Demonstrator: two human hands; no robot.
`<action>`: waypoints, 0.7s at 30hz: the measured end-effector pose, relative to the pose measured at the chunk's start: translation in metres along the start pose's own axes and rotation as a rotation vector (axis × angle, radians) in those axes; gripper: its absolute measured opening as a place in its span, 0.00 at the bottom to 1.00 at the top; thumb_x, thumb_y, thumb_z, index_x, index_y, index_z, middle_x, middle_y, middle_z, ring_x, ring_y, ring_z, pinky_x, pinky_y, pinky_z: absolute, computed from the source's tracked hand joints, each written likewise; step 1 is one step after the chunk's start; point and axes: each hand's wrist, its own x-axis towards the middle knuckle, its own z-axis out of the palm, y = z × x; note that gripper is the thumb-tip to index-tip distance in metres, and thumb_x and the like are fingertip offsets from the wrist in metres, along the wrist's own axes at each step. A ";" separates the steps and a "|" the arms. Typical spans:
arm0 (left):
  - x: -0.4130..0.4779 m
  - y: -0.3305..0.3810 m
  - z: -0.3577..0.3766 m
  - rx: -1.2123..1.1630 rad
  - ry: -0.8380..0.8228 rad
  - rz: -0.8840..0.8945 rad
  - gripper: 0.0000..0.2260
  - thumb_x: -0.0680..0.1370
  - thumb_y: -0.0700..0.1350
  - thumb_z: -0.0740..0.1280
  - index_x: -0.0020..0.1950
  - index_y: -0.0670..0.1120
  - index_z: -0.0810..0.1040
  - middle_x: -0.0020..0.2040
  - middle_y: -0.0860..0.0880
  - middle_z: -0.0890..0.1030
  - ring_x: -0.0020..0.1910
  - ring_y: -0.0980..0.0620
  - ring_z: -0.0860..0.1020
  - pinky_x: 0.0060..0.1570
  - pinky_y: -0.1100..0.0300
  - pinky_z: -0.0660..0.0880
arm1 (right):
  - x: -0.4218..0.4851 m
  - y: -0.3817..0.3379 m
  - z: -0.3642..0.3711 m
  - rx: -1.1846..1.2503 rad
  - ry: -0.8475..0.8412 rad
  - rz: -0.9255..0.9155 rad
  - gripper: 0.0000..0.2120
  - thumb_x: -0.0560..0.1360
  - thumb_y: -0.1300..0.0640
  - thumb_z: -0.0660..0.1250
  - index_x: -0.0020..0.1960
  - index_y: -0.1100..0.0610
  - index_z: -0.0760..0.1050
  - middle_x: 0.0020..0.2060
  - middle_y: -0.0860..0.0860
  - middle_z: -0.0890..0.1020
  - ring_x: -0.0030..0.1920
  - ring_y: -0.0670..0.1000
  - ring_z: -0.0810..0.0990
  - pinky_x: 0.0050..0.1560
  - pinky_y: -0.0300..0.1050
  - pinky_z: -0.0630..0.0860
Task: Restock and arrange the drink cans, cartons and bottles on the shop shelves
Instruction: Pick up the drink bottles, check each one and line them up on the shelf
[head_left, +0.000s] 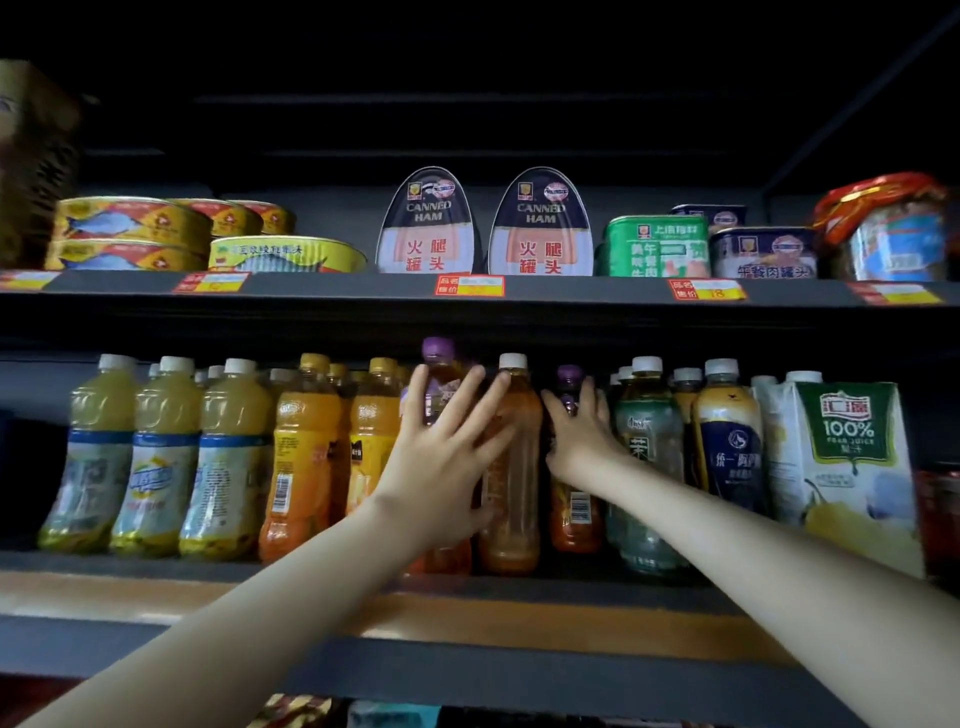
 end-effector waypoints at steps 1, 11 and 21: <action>0.001 -0.001 0.001 0.016 -0.005 0.004 0.39 0.69 0.68 0.65 0.77 0.56 0.61 0.80 0.43 0.45 0.78 0.40 0.43 0.67 0.29 0.32 | 0.003 0.001 0.002 -0.015 0.002 0.009 0.40 0.78 0.65 0.62 0.79 0.45 0.41 0.75 0.56 0.30 0.76 0.60 0.32 0.75 0.58 0.52; 0.000 0.002 0.001 0.033 0.059 0.022 0.36 0.76 0.64 0.57 0.79 0.50 0.54 0.79 0.44 0.54 0.78 0.41 0.39 0.64 0.31 0.26 | 0.003 0.002 0.005 -0.021 0.132 0.000 0.41 0.75 0.64 0.67 0.78 0.47 0.48 0.74 0.57 0.46 0.74 0.61 0.49 0.67 0.55 0.67; -0.001 -0.003 0.005 -0.109 0.219 0.047 0.17 0.70 0.54 0.70 0.54 0.48 0.83 0.54 0.46 0.81 0.71 0.39 0.68 0.69 0.29 0.48 | -0.036 0.001 -0.012 -0.062 0.235 -0.136 0.39 0.75 0.59 0.70 0.76 0.47 0.50 0.76 0.57 0.43 0.75 0.62 0.49 0.64 0.53 0.71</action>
